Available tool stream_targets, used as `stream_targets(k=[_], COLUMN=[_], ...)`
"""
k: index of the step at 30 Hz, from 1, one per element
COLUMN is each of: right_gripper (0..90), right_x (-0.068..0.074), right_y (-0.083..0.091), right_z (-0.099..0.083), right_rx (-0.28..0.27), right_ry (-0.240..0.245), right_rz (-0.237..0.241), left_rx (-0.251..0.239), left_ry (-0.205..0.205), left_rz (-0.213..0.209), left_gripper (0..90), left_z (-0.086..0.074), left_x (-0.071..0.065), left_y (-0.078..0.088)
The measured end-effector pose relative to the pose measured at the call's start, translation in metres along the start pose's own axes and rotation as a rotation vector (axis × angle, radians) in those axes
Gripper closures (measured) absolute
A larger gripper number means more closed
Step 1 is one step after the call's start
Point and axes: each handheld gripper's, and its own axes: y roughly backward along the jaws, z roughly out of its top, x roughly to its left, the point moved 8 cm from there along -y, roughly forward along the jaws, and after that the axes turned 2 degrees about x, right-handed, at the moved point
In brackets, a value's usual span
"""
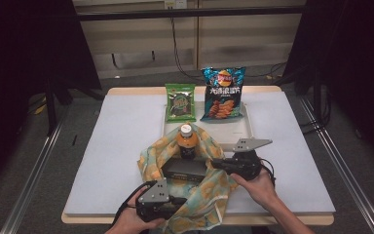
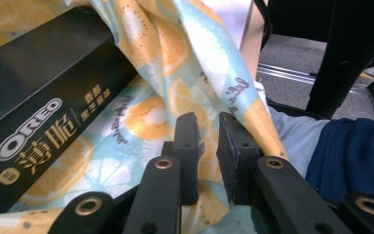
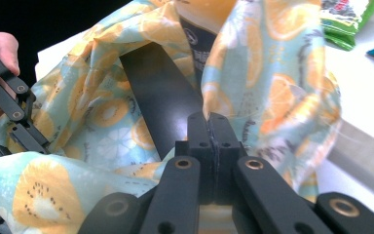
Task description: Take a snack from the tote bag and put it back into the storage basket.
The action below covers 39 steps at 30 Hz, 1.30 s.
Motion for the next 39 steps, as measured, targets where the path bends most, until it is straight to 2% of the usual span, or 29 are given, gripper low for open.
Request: stream_targets(k=[5, 7, 14, 16, 20, 24, 25, 30, 32, 34, 35, 38, 39], right_gripper=[90.0, 90.0, 89.8, 89.6, 89.6, 89.4, 89.4, 89.1, 89.1, 89.1, 89.1, 89.1, 89.1], right_x=[-0.007, -0.013, -0.022, -0.028, -0.037, -0.041, -0.042, -0.047, -0.049, -0.049, -0.049, -0.047, -0.046], right_y=[0.007, 0.009, 0.013, 0.013, 0.011, 0.009, 0.008, 0.003, -0.002, -0.006, -0.008, -0.015, -0.017], right_z=[-0.008, -0.014, -0.025, -0.03, -0.039, -0.045, -0.047, -0.054, -0.057, -0.058, -0.059, -0.061, -0.062], right_rx=[-0.009, 0.004, 0.005, 0.004, 0.03, 0.049, 0.053, 0.092, 0.11, 0.125, 0.133, 0.154, 0.157], right_ry=[0.0, -0.013, -0.026, -0.052, -0.059, -0.056, -0.057, -0.05, -0.048, -0.044, -0.043, -0.03, -0.025], right_rz=[-0.028, -0.048, -0.083, -0.088, -0.093, -0.108, -0.11, -0.128, -0.124, -0.115, -0.111, -0.102, -0.09], left_rx=[0.007, 0.032, 0.049, 0.056, 0.064, 0.069, 0.071, 0.09, 0.087, 0.108, 0.097, 0.119, 0.143], left_ry=[-0.014, -0.026, -0.02, -0.01, -0.01, -0.018, -0.008, -0.009, -0.008, -0.012, -0.005, 0.012, 0.014], left_rz=[-0.01, -0.006, -0.005, -0.001, 0.022, 0.011, 0.012, 0.028, 0.021, 0.026, 0.024, 0.052, 0.058], left_gripper=[78.1, 77.2, 75.1, 75.0, 75.1, 75.4, 75.4, 75.4, 75.4, 75.4, 75.4, 75.0, 74.9], left_z=[-0.001, -0.003, -0.006, -0.007, -0.008, -0.01, -0.01, -0.012, -0.012, -0.013, -0.013, -0.018, -0.02], left_x=[-0.003, -0.002, 0.001, 0.003, 0.007, 0.007, 0.007, 0.01, 0.01, 0.012, 0.012, 0.017, 0.019], left_y=[-0.003, -0.004, -0.007, -0.008, -0.007, -0.007, -0.007, -0.009, -0.011, -0.01, -0.011, -0.012, -0.013])
